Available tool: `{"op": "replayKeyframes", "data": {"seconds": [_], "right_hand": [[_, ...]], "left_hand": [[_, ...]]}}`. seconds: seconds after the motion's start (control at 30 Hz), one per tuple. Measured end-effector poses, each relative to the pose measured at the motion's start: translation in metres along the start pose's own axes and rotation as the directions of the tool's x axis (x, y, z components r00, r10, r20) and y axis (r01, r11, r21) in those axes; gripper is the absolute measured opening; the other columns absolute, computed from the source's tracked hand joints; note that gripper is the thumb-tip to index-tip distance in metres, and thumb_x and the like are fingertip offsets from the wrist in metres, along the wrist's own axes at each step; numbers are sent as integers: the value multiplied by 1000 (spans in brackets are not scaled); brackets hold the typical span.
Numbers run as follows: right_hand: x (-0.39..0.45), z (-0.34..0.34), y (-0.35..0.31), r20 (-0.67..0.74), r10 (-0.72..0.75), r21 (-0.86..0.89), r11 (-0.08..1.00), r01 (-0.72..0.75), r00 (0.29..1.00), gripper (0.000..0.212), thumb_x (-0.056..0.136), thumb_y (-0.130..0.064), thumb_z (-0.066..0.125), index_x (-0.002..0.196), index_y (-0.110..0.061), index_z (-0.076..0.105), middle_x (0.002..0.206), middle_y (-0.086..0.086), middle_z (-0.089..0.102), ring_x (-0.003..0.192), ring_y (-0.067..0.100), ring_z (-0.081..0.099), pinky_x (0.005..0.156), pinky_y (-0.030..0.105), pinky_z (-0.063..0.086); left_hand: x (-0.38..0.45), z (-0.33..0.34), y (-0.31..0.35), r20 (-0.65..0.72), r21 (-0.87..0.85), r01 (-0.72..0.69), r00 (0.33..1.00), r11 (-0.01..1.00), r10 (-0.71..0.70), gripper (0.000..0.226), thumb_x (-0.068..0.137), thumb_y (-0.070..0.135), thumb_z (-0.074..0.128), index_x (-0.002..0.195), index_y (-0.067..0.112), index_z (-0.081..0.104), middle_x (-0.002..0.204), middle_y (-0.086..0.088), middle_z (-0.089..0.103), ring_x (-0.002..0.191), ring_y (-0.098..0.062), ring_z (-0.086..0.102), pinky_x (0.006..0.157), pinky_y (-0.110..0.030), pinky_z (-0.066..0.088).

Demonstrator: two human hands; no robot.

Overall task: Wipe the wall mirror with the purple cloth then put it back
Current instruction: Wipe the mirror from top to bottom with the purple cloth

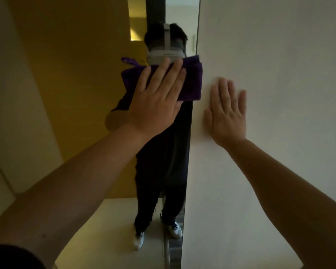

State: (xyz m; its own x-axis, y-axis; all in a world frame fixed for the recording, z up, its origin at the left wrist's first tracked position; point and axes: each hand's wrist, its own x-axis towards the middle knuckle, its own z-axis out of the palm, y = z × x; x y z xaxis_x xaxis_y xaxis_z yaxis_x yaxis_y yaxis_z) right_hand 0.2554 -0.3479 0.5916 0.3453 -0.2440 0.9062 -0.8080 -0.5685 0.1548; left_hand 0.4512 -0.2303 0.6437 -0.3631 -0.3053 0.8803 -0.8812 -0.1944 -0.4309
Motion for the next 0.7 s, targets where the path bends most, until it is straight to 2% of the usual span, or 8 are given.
{"op": "replayKeyframes", "data": {"seconds": [0.13, 0.3, 0.5, 0.57, 0.7], "right_hand": [[0, 3, 0, -43, -10, 0, 1000, 10, 999, 60, 106, -37, 23, 155, -7, 8, 163, 17, 13, 151, 28, 2, 121, 57, 5], [2, 1, -5, -48, 8, 19, 1000, -7, 999, 60, 104, -33, 29, 155, -5, 13, 162, 19, 15, 150, 35, 9, 120, 58, 5], [1, -1, -4, -41, 15, 32, 999, -14, 999, 59, 105, -30, 34, 155, -5, 15, 163, 19, 14, 150, 36, 8, 120, 57, 4], [0, 1, -3, -39, 5, 12, 1000, -5, 999, 59, 105, -30, 33, 155, -5, 16, 162, 19, 15, 150, 36, 9, 121, 58, 4], [2, -4, -4, 34, 18, -3, 1000, -18, 999, 60, 106, -33, 30, 156, -6, 10, 164, 17, 10, 151, 34, 5, 121, 57, 2]], "left_hand": [[-56, 13, 23, 12, -6, -80, 997, 997, 80, 58, 104, 38, 39, 153, 9, 31, 159, -10, 31, 147, -31, 29, 117, -51, 28], [-92, 22, 45, -68, -42, -74, 995, 996, 71, 55, 101, 34, 48, 149, 9, 41, 155, -8, 39, 143, -31, 37, 113, -51, 34], [-221, 43, 94, 95, -89, -291, 949, 952, 299, 57, 99, 28, 44, 153, 12, 34, 160, -7, 32, 148, -30, 26, 116, -50, 23], [-251, 50, 103, 120, -95, -297, 944, 950, 307, 52, 102, 27, 37, 153, 15, 34, 160, -4, 31, 148, -28, 25, 117, -48, 21], [-250, 46, 105, 122, -146, -254, 954, 956, 272, 46, 105, 24, 33, 151, 19, 40, 158, -1, 34, 144, -23, 34, 115, -45, 25]]}}
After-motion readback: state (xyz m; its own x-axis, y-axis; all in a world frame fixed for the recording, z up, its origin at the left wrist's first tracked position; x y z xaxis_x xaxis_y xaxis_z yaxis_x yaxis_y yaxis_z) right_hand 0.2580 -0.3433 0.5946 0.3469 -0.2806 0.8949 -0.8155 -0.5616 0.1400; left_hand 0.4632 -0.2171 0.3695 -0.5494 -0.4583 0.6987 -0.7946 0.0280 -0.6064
